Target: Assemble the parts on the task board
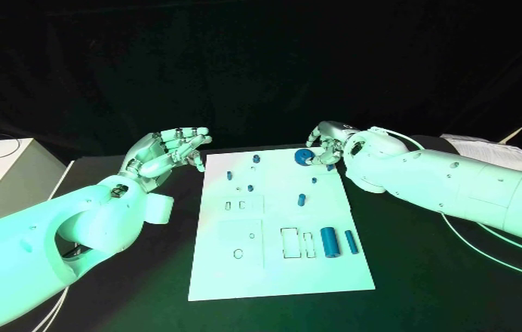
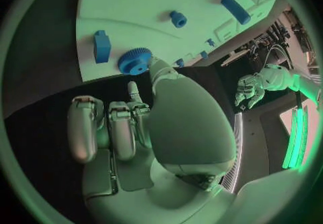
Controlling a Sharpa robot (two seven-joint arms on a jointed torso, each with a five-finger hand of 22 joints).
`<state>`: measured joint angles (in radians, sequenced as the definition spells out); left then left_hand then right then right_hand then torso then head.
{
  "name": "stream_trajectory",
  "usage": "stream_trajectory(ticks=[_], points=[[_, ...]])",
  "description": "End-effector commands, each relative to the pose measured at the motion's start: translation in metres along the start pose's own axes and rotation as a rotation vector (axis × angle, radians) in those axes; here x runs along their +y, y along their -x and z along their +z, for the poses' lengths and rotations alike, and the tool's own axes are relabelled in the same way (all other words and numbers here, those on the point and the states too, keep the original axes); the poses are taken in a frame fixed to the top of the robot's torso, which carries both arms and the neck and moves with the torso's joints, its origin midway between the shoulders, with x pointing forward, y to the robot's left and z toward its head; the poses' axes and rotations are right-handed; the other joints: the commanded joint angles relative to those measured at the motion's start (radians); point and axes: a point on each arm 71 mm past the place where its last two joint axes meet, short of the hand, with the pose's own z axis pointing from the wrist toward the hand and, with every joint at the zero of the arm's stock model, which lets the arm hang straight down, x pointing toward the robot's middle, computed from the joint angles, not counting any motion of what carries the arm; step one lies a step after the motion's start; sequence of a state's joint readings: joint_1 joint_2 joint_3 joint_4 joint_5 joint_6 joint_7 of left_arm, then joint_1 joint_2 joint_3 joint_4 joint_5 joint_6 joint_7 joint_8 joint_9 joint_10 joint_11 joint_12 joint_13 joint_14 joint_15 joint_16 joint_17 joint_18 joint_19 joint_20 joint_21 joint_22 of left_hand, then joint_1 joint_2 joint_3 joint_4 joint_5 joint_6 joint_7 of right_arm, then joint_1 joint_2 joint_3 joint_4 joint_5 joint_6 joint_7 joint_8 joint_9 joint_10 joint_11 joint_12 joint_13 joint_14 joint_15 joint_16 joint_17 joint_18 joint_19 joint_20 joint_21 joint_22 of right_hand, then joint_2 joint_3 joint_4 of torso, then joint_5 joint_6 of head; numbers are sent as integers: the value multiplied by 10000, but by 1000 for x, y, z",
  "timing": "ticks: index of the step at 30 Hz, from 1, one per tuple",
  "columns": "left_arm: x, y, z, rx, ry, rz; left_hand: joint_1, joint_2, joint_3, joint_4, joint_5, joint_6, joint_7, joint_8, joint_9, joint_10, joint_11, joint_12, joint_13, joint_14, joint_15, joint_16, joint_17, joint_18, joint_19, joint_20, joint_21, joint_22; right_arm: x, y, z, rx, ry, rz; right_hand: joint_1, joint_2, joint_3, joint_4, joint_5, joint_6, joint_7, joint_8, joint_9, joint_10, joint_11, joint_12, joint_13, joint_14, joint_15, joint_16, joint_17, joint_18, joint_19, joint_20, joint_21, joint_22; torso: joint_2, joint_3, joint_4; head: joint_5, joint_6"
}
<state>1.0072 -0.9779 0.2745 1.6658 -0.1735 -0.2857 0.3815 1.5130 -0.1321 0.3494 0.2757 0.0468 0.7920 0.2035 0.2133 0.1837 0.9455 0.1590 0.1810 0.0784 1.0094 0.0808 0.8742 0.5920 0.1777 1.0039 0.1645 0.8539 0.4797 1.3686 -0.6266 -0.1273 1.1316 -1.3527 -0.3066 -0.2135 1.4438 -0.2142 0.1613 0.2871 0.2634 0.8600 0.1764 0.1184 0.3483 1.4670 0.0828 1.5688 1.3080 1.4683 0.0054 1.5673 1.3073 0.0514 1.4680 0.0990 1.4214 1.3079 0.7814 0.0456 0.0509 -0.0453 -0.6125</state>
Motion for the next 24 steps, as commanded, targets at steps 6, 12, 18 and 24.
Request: stream_trajectory(ticks=[6,12,18,24], points=[[-1,-2,1,167,-107,-91,-38,-51,77,0,34,79,126,48,19,44,-38,55,8,-46,-20,74,-13,61,-87,32,77,24,3,1,3,-327,-450,-25,-23,156,87,8,114,90,4,58,17,1038,90,20,2628,1025,75,35,2635,-131,509,91,108,1055,-1,-2,1,13,28],[-1,-2,1,169,-100,-94,-38,-51,77,0,34,79,126,48,19,44,-38,55,8,-46,-20,74,-13,61,-87,32,77,24,5,-2,7,-114,-538,-3,-60,173,98,14,133,98,7,68,19,1038,92,20,2628,1025,77,35,2635,-139,519,94,140,1090,2,1,-7,8,32],[-1,-2,1,155,-88,-87,-38,-51,77,0,34,79,126,48,19,44,-38,55,8,-46,-20,74,-13,61,-87,32,77,24,6,-6,9,210,-562,-29,-72,179,104,13,137,104,5,74,21,1038,92,20,2628,1025,77,35,2635,-144,526,95,161,1114,3,11,-4,21,-2],[-1,-2,1,155,-82,-89,-48,-52,88,6,34,85,129,54,21,42,-36,58,4,-47,-19,78,-16,61,-104,31,98,36,8,-10,10,343,-585,-41,-77,170,104,7,122,105,4,77,21,1038,92,20,2628,1025,78,35,2635,-145,526,96,163,1117,5,2,-2,38,-27]])
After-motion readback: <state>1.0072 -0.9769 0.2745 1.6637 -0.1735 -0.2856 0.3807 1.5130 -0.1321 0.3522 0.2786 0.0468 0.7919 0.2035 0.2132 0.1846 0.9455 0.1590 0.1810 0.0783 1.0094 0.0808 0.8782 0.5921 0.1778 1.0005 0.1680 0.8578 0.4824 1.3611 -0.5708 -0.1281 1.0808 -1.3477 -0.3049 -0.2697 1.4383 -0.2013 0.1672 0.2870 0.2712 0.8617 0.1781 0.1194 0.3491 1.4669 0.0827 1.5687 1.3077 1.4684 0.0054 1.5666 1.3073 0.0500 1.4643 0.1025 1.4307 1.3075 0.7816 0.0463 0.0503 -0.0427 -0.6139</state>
